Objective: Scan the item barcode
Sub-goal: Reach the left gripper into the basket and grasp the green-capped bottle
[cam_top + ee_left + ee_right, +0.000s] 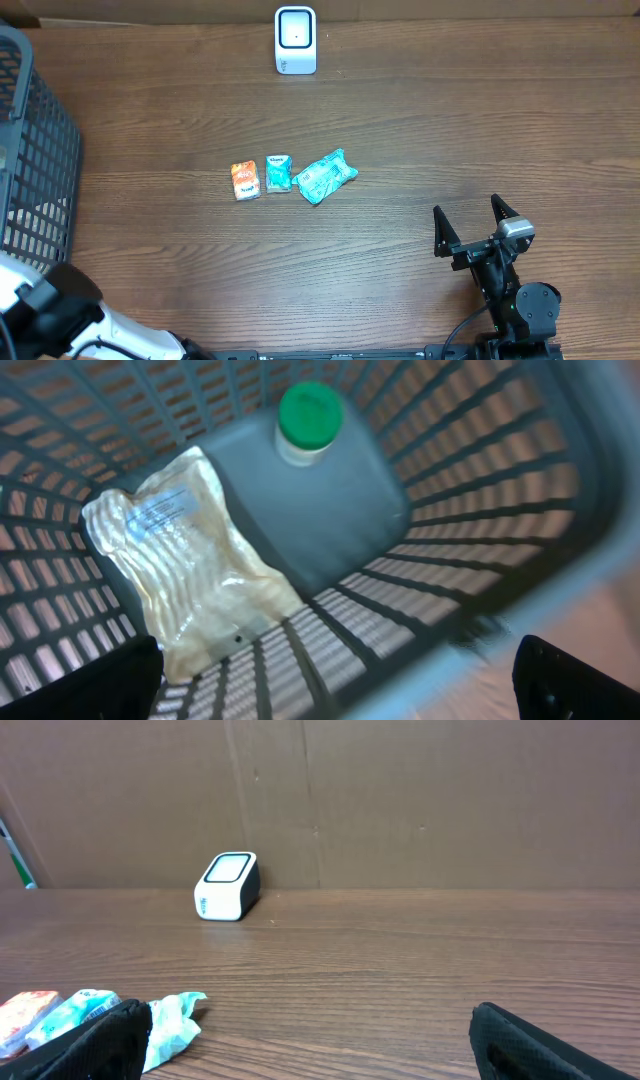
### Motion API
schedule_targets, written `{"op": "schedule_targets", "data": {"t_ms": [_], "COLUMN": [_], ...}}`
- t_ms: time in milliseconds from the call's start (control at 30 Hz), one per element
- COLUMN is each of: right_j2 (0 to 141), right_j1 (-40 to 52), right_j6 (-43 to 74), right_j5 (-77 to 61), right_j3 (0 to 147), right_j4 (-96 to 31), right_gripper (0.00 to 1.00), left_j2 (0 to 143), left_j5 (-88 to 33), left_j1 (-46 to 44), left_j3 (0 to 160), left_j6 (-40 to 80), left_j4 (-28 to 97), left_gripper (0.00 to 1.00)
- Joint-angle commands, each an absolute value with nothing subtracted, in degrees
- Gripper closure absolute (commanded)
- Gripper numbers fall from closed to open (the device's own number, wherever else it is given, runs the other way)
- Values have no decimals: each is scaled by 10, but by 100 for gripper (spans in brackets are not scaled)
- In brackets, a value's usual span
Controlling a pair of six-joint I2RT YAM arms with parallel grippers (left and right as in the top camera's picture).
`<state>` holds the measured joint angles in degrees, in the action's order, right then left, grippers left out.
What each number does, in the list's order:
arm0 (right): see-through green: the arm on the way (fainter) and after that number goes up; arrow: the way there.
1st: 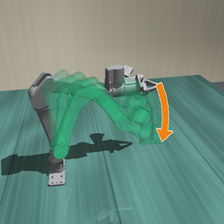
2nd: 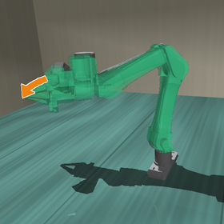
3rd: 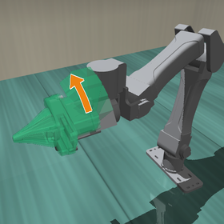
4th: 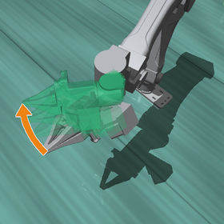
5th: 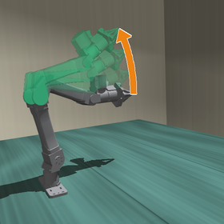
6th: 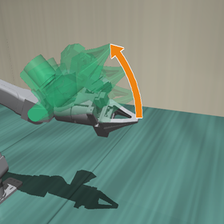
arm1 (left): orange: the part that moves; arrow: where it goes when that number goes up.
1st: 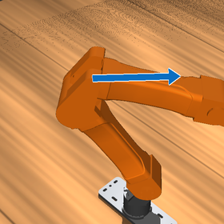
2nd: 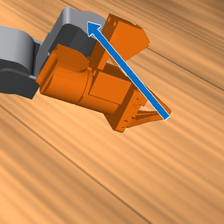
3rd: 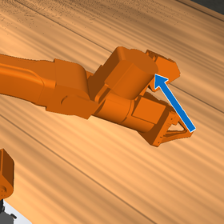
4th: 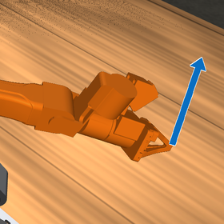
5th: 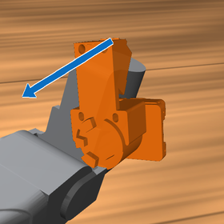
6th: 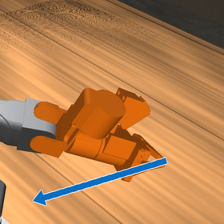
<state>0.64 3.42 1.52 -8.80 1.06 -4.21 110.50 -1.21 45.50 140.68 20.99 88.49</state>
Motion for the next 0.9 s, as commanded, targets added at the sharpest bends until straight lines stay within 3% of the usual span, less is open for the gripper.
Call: {"op": "schedule_targets", "data": {"t_ms": [0,500,867], "right_j2": [2,2,2], "right_j1": [35,35,35], "right_j6": [17,17,17], "right_j5": [-91,-91,-91], "right_j3": [5,5,5], "right_j4": [-40,-40,-40], "right_gripper": [0,0,0], "left_j2": [1145,1291,1337], "left_j5": [10,-6,105], "left_j1": [461,461,457], "left_j3": [1406,1406,1406], "left_j6": [161,46,-4], "left_j4": [866,747,729], "left_gripper": [1,0,0]}}
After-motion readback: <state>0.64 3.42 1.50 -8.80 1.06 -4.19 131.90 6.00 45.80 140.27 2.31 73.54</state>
